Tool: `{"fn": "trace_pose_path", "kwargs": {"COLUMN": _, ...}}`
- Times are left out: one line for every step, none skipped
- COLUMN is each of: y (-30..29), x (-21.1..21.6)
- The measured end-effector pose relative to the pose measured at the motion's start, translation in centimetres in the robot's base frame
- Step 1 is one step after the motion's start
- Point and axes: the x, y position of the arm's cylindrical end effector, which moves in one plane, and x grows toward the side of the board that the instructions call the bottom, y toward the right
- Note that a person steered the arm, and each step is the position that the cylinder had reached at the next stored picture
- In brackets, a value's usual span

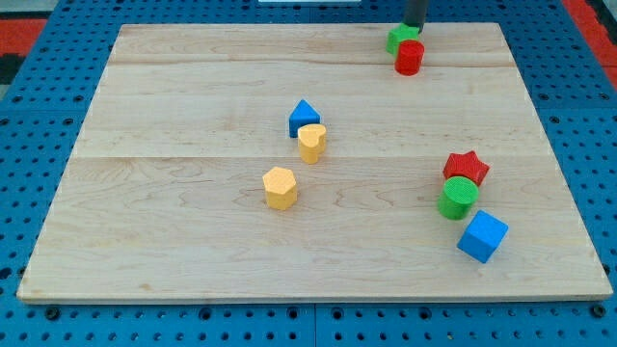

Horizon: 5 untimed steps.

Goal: Drag the green star along with red circle to the bottom right of the blue triangle

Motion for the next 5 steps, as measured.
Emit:
{"fn": "trace_pose_path", "kwargs": {"y": 0.1, "x": 3.2}}
{"fn": "trace_pose_path", "kwargs": {"y": 0.3, "x": 5.1}}
{"fn": "trace_pose_path", "kwargs": {"y": 0.5, "x": 1.9}}
{"fn": "trace_pose_path", "kwargs": {"y": -2.1, "x": 1.9}}
{"fn": "trace_pose_path", "kwargs": {"y": -2.1, "x": 3.6}}
